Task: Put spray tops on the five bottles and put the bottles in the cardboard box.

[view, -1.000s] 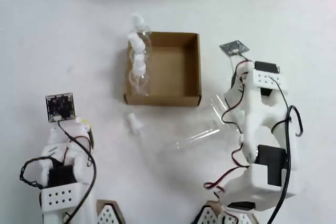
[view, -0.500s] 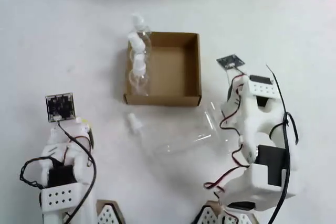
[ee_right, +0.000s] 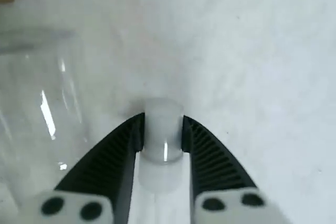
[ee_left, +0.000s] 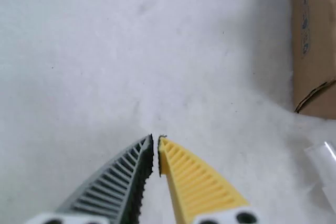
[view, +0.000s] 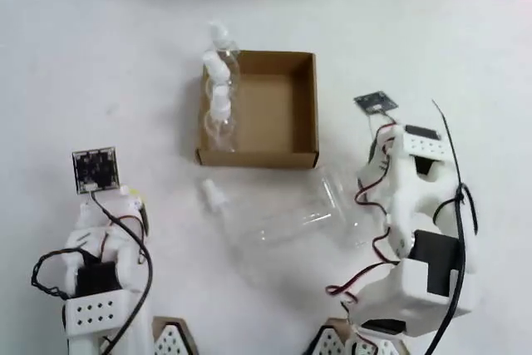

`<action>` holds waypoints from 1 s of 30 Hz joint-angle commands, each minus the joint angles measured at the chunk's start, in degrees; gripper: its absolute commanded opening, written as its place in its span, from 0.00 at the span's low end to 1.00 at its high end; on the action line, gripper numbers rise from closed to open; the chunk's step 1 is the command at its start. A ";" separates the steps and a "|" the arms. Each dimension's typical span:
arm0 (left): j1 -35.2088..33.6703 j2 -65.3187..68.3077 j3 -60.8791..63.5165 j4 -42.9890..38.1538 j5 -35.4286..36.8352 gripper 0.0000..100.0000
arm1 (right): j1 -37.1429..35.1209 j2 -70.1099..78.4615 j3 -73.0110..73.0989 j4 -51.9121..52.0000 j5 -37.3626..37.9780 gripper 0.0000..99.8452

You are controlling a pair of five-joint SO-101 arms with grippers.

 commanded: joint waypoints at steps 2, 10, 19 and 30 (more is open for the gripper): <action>-0.48 -0.66 -1.93 -1.49 0.26 0.04 | 1.63 -4.00 -10.29 9.89 -0.35 0.02; -0.48 -0.66 -1.93 -1.49 0.26 0.04 | -2.15 -7.25 -26.46 29.14 -13.98 0.02; -0.48 -0.66 -1.93 -1.49 0.26 0.04 | -20.26 -12.18 -30.86 36.26 -27.25 0.02; -0.57 -0.66 -1.93 -1.49 0.26 0.04 | -47.96 -12.70 -30.42 33.27 -37.19 0.02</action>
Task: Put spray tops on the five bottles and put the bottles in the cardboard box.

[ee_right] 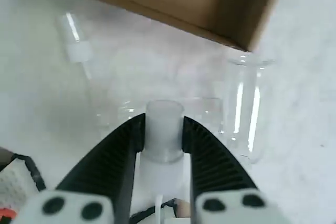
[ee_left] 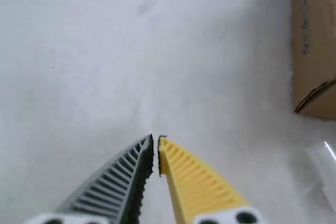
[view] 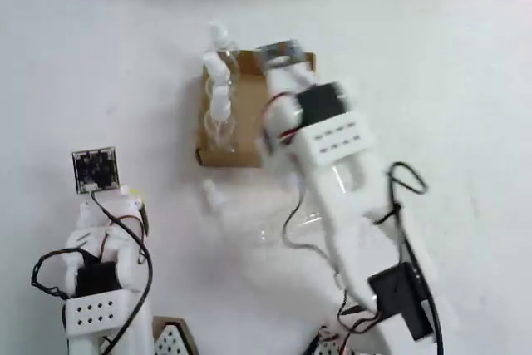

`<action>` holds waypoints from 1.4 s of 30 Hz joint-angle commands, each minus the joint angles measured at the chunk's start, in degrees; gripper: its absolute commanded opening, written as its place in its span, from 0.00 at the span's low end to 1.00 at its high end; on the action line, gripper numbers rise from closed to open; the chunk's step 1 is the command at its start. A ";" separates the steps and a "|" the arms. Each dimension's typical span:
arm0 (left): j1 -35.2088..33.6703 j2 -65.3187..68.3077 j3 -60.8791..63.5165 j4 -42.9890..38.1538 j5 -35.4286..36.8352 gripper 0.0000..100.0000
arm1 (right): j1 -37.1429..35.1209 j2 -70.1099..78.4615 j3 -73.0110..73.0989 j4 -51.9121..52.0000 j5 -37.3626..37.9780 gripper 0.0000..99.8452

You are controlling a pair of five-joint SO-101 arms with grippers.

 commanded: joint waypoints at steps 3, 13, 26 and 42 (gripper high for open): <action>-0.75 -0.66 -2.11 -1.49 0.26 0.04 | -13.67 -1.89 3.16 -7.25 -1.41 0.02; -0.84 -0.66 -2.11 -1.49 0.26 0.04 | -19.38 -1.89 22.33 -38.90 -1.58 0.02; -0.84 -0.66 -2.20 -1.49 0.26 0.04 | -21.67 -1.89 27.43 -46.46 -3.25 0.21; -0.92 -0.66 -2.11 -1.49 0.26 0.04 | -3.91 -18.33 19.87 -21.67 -1.41 0.05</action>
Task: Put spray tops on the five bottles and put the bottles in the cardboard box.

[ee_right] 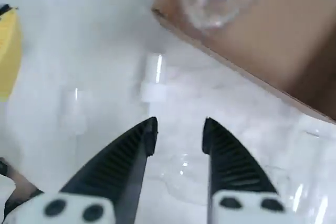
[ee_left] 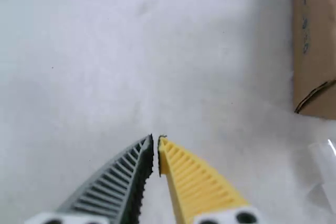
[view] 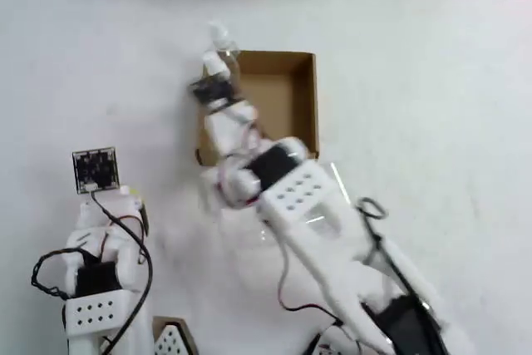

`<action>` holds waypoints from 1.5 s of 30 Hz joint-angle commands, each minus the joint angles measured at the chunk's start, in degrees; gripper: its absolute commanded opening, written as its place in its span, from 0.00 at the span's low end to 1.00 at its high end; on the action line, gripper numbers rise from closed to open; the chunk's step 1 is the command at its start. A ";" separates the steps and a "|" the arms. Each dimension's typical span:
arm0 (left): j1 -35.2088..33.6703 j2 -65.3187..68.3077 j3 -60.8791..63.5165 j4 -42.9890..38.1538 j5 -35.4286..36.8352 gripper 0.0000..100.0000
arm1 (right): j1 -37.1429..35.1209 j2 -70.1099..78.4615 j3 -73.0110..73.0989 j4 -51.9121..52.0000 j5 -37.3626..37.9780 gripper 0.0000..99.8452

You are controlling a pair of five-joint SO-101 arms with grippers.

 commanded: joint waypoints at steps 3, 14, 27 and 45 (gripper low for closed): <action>-0.92 -0.66 -2.11 -1.49 0.26 0.04 | 7.34 -8.66 -2.37 9.10 17.41 0.04; -0.92 -0.66 -2.11 -1.49 0.26 0.04 | 7.34 -16.22 14.42 13.41 61.36 0.06; -0.92 -0.66 -2.02 -1.49 0.18 0.04 | 4.26 -16.48 30.15 -1.98 74.11 0.26; -0.57 -0.66 -1.93 -1.49 0.18 0.04 | 1.71 -16.22 30.86 -6.11 80.26 0.27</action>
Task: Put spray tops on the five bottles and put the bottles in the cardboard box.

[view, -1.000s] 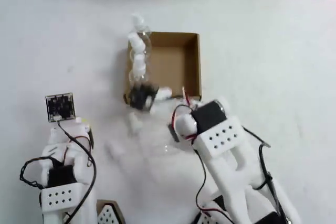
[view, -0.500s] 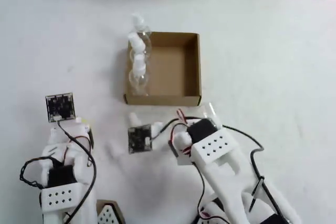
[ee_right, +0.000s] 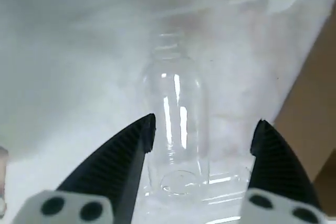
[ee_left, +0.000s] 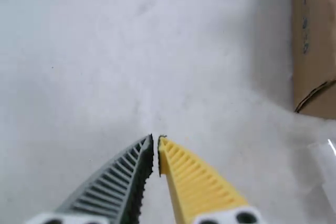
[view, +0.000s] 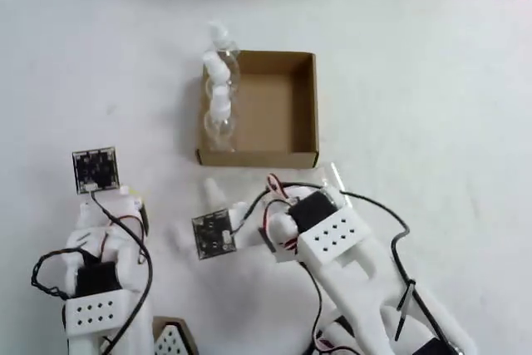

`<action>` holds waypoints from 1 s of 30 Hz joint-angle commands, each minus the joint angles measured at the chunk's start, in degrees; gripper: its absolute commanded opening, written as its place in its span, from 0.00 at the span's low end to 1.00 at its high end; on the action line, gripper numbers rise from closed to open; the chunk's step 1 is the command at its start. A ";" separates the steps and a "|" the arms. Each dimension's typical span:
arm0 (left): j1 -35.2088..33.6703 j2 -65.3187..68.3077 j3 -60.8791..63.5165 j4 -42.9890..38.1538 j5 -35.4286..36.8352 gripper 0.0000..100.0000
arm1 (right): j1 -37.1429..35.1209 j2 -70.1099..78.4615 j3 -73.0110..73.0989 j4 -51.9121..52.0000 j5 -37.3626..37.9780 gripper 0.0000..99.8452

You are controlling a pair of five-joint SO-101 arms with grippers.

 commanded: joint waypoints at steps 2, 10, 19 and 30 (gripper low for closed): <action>-0.57 -0.66 -1.93 -1.49 0.18 0.04 | -0.31 0.75 1.14 -2.59 2.02 0.27; -0.57 -0.66 -1.93 -1.49 0.18 0.04 | -0.66 9.98 1.14 -9.19 2.99 0.26; -0.57 -0.66 -1.85 -2.81 0.18 0.04 | -1.27 9.10 2.02 -11.30 0.97 0.26; -0.75 -0.66 -1.85 -2.81 0.18 0.04 | -3.12 9.10 2.90 -16.22 -12.13 0.26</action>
